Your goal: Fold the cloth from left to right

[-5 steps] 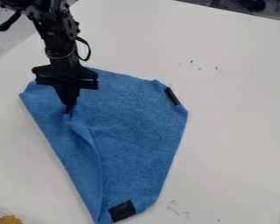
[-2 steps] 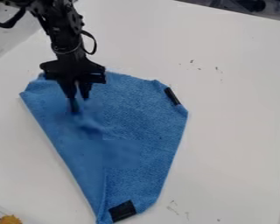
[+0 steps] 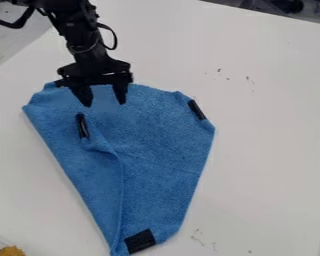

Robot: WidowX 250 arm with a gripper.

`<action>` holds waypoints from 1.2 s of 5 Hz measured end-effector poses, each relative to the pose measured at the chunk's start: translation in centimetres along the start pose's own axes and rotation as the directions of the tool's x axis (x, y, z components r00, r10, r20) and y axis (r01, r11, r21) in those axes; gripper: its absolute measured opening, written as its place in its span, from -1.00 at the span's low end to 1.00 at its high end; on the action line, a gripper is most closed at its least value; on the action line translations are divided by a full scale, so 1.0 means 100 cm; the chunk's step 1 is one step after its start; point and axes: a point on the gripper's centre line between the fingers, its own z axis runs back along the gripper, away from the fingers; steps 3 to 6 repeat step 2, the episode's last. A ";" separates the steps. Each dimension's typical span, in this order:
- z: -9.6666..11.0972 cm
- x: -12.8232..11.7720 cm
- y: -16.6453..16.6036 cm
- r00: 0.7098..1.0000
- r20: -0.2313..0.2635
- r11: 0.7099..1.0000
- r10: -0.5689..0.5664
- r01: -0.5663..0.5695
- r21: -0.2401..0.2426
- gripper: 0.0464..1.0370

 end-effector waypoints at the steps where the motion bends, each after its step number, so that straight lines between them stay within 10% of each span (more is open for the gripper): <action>1: 0.002 0.007 -0.005 0.998 -0.005 0.996 -0.069 0.070 0.053 0.93; 2: 0.002 0.006 0.004 0.989 -0.043 0.981 -0.142 0.147 0.129 0.92; 6: 0.002 0.006 0.004 0.989 -0.043 0.981 -0.142 0.147 0.129 0.92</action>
